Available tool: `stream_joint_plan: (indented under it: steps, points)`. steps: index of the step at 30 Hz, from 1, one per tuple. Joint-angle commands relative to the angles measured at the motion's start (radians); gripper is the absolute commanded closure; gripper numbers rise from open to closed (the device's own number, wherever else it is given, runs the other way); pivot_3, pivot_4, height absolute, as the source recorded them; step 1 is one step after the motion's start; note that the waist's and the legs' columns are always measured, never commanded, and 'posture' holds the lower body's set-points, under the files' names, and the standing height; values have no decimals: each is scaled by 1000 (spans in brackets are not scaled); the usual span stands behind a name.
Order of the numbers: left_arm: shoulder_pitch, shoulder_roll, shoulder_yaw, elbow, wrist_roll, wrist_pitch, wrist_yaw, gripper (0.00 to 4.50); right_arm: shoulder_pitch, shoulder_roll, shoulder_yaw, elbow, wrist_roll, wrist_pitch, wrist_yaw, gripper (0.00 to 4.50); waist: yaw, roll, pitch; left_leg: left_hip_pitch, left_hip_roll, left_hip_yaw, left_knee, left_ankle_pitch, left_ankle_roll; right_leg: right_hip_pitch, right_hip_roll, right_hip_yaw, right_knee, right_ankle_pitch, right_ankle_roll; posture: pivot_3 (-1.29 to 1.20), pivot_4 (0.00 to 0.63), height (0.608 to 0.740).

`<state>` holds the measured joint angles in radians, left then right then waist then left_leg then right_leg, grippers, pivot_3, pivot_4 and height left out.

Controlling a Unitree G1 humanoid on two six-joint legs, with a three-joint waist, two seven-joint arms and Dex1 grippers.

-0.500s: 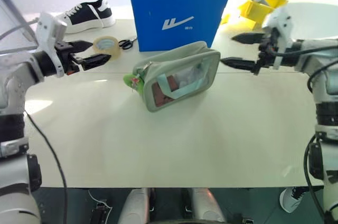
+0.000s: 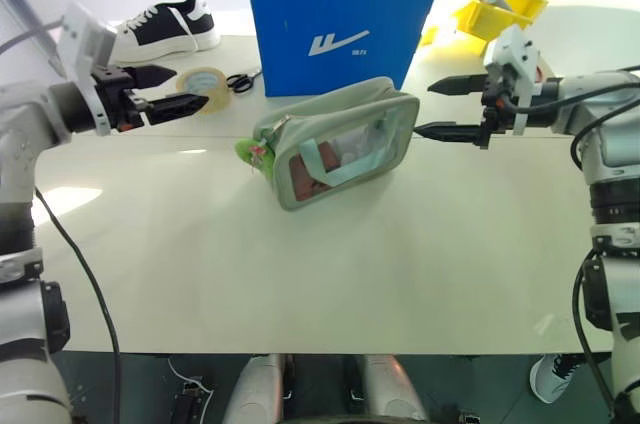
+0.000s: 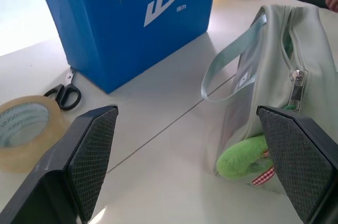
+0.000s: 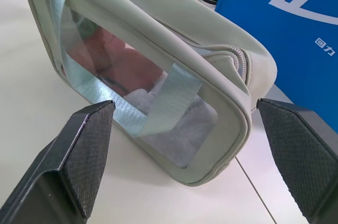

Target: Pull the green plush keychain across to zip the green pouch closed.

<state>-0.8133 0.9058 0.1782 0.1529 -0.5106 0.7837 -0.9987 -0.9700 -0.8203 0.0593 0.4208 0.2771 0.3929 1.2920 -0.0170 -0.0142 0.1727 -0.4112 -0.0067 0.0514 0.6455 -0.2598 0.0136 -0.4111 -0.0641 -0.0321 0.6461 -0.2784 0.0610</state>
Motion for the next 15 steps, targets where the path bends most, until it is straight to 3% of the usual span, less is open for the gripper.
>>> stream_joint_plan:
  steps: [1, 8, 15]
  points:
    - [-38, -8, -16, -77, -29, 25, -8, 21, -63, 18, -16, 11, -9, -49, 0, 0, -1, 0, 0, 0, 0, 0, 0, 0, 0, 0, 0, 0, 0, 0, 0, 0, 150, 740]
    - [-105, -51, -106, -234, -87, 92, -60, 21, -156, 112, 50, 150, -82, -176, 44, 0, -3, 0, 0, 0, 0, 0, 0, 0, 0, 0, 0, 0, 1, 0, 0, 0, 150, 740]
    - [-122, -15, -86, -289, -173, 173, -105, 21, -241, 184, 86, 344, -154, -304, 71, 0, -4, 0, 0, 0, 0, 1, 1, 1, -1, 0, 0, 0, 2, 0, 0, 0, 150, 740]
